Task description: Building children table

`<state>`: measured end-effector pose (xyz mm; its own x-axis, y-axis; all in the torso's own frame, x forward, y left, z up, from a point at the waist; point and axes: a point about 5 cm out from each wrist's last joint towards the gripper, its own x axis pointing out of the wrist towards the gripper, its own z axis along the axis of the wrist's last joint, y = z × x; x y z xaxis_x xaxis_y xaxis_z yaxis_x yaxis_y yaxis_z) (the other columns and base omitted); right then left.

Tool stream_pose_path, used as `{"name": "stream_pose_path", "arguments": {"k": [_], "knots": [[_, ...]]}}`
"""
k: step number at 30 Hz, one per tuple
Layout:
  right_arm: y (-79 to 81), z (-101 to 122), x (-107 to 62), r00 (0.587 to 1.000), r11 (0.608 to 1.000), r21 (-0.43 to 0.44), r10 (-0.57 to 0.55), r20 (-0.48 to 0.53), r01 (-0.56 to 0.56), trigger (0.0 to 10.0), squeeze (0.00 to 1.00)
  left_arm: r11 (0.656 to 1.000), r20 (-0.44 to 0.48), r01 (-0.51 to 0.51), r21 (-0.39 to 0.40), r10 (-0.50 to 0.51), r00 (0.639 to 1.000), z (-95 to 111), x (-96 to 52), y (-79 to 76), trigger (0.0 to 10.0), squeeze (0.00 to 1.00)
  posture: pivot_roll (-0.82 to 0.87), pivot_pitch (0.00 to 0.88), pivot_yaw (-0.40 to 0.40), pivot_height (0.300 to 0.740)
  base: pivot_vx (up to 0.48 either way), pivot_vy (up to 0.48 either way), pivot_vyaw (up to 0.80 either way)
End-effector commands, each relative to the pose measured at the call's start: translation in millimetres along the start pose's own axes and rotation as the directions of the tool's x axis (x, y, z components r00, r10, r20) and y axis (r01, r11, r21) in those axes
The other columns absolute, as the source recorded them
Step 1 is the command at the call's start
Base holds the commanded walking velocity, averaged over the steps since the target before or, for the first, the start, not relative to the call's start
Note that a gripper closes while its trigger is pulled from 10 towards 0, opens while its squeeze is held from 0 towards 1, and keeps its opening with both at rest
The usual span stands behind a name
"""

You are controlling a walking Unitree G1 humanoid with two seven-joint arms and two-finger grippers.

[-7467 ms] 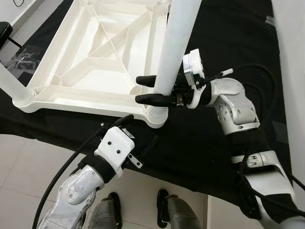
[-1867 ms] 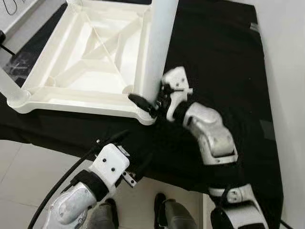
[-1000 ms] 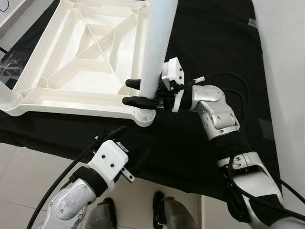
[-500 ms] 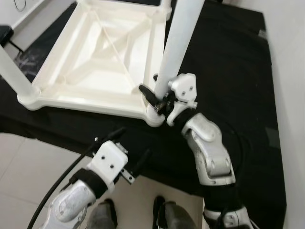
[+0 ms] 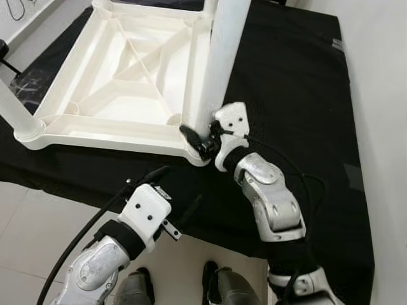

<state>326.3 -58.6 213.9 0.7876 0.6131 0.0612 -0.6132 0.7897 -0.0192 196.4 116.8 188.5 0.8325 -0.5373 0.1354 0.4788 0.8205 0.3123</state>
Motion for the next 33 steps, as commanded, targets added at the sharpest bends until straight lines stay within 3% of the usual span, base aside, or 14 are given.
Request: {"name": "stream_pose_path", "arguments": {"k": [1, 3, 4, 5, 6, 7, 9, 14, 16, 17, 20, 21, 29, 33], "knots": [[0.9, 11.8, 3.2, 0.997, 0.998, 0.018, 0.058, 0.048, -0.059, 10.0, 1.0, 1.0, -0.013, 0.015, -0.01, -0.015, 1.0, -3.7, -0.2, -2.8, 10.0, 0.0, 0.09, 0.268, -0.123, 0.74, 0.0, 0.0, 0.0], [2.3, 51.0, 6.2, 0.917, 0.93, -0.097, 0.365, 0.161, -0.353, 10.0, 1.0, 1.0, -0.012, 0.017, -0.01, -0.017, 1.0, -3.6, 0.5, -3.2, 10.0, 0.0, 0.08, 0.268, -0.123, 0.74, 0.0, 0.0, 0.0], [2.3, 51.0, 6.2, 0.917, 0.93, -0.097, 0.365, 0.161, -0.353, 10.0, 1.0, 1.0, -0.012, 0.017, -0.01, -0.017, 1.0, -3.6, 0.5, -3.2, 10.0, 0.0, 0.08, 0.268, -0.123, 0.74, 0.0, 0.0, 0.0], [2.9, 56.9, 5.1, 0.88, 0.891, -0.151, 0.448, 0.156, -0.427, 10.0, 0.71, 1.0, -0.012, 0.019, -0.012, -0.02, 1.0, -3.6, 0.7, -3.7, 10.0, 0.0, 0.09, 0.265, -0.121, 0.74, 0.0, 0.0, 0.0], [2.9, 56.9, 5.1, 0.88, 0.891, -0.151, 0.448, 0.156, -0.427, 10.0, 0.71, 1.0, -0.012, 0.019, -0.012, -0.02, 1.0, -3.6, 0.7, -3.7, 10.0, 0.0, 0.09, 0.265, -0.121, 0.74, 0.0, 0.0, 0.0], [3.8, 61.4, 3.5, 0.828, 0.831, -0.213, 0.546, 0.129, -0.514, 10.0, 0.0, 1.0, -0.011, 0.023, -0.013, -0.023, 1.0, -3.6, 0.9, -4.5, 10.0, 0.0, 0.09, 0.265, -0.119, 0.74, 0.0, 0.0, 0.0], [7.2, 67.2, -1.8, 0.712, 0.707, -0.264, 0.696, 0.094, -0.656, 10.0, 0.0, 1.0, -0.01, 0.025, -0.014, -0.025, 1.0, -3.2, 1.2, -4.7, 10.0, 0.0, 0.09, 0.267, -0.12, 0.74, 0.0, 0.0, 0.0], [3.9, 72.2, 5.2, 0.601, 0.584, -0.285, 0.798, 0.034, -0.76, 10.0, 0.0, 1.0, -0.009, 0.025, -0.01, -0.025, 1.0, -2.3, 1.5, -4.7, 10.0, 0.0, 0.1, 0.272, -0.126, 0.74, 0.0, 0.0, 0.0], [3.2, 73.2, 7.7, 0.595, 0.58, -0.28, 0.803, 0.036, -0.765, 10.0, 0.0, 1.0, -0.009, 0.025, -0.01, -0.025, 1.0, -2.2, 1.3, -5.0, 10.0, 0.0, 0.1, 0.272, -0.126, 0.74, 0.0, 0.0, 0.0], [2.6, 74.0, 10.9, 0.586, 0.573, -0.268, 0.81, 0.041, -0.774, 4.1, 0.0, 1.0, -0.009, 0.027, -0.011, -0.027, 1.0, -2.0, 1.0, -5.3, 10.0, 0.0, 0.1, 0.273, -0.125, 0.74, 0.0, 0.0, 0.0], [0.6, 74.8, 14.2, 0.556, 0.547, -0.256, 0.83, 0.043, -0.797, 4.1, 0.0, 1.0, -0.009, 0.029, -0.012, -0.029, 1.0, -1.7, 0.8, -5.9, 10.0, 0.0, 0.11, 0.275, -0.125, 0.74, 0.0, 0.0, 0.0], [0.1, 73.7, 14.7, 0.548, 0.538, -0.253, 0.836, 0.037, -0.804, 0.0, 0.0, 0.999, -0.01, 0.03, -0.012, -0.03, 1.0, -1.6, 0.7, -6.0, 10.0, 0.0, 0.11, 0.276, -0.125, 0.74, 0.0, 0.0, 0.0], [-13.7, 61.2, 18.0, 0.561, 0.554, -0.217, 0.827, 0.032, -0.804, 0.0, 0.0, 0.999, -0.012, 0.033, -0.016, -0.033, 0.999, -1.0, -0.6, -6.6, 10.0, 0.0, 0.11, 0.281, -0.121, 0.74, 0.0, 0.0, 0.0], [-26.0, 53.7, 13.9, 0.624, 0.617, -0.213, 0.78, 0.042, -0.758, 0.0, 0.0, 0.999, -0.013, 0.037, -0.019, -0.038, 0.999, -1.2, -1.1, -7.7, 10.0, 0.0, 0.1, 0.282, -0.115, 0.74, 0.0, 0.0, 0.0]]}}
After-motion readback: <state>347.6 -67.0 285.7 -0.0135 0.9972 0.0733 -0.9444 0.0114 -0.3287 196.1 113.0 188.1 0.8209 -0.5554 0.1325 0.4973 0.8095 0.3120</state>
